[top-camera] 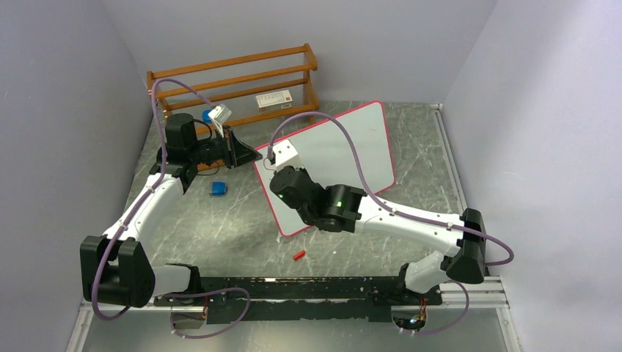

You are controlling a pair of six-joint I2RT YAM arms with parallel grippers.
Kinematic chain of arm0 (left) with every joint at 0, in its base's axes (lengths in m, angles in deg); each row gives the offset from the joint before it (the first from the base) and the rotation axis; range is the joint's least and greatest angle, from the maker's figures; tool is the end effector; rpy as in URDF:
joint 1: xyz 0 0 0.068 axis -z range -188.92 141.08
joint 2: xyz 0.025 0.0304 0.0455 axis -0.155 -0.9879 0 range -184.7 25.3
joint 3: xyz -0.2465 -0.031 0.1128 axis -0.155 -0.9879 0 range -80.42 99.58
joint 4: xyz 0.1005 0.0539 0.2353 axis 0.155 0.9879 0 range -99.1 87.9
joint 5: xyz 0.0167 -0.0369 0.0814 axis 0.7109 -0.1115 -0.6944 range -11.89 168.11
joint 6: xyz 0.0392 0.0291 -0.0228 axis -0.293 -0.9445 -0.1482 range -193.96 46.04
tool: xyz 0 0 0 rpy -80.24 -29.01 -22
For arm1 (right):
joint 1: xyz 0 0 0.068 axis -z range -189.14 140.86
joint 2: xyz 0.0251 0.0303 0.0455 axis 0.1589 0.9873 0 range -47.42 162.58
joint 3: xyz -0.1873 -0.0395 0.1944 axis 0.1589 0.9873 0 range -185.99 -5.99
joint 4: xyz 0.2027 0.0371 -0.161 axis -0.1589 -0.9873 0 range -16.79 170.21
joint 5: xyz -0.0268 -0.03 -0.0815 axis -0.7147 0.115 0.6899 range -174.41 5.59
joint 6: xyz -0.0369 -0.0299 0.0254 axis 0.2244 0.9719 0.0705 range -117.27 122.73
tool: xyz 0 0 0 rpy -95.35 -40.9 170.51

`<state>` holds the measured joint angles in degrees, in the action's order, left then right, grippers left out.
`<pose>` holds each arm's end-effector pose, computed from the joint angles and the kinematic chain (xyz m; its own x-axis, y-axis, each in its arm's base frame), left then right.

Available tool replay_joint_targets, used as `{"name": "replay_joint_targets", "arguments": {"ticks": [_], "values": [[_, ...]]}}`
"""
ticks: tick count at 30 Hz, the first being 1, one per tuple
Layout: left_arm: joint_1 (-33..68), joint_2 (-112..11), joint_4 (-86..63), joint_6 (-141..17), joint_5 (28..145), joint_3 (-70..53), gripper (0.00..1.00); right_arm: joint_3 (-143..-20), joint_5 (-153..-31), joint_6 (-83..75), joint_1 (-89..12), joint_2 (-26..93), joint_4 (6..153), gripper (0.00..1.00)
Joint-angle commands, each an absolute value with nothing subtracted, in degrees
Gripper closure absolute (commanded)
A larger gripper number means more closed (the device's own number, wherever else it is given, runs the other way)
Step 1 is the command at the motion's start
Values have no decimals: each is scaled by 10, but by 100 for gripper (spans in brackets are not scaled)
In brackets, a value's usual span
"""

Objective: Write a sentence on the whiteboard

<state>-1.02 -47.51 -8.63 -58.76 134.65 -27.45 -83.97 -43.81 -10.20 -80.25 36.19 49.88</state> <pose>0.2738 -0.0679 0.3065 -0.5549 -0.0690 -0.8290 0.7308 0.4358 -0.5254 0.1261 0.2973 0.3523 -0.3079 -0.3749 -0.8744 -0.4913 0.8497 -0.1914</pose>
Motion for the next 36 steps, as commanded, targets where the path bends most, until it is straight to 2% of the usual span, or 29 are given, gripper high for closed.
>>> {"name": "replay_joint_targets", "arguments": {"ticks": [1,36], "values": [[5,-487,-50,-621,1334,-276,95,-832,-437,-112,-796,361,515,100],[5,-488,-53,-620,1340,-276,95,-835,-443,-93,-773,394,553,100]]}}
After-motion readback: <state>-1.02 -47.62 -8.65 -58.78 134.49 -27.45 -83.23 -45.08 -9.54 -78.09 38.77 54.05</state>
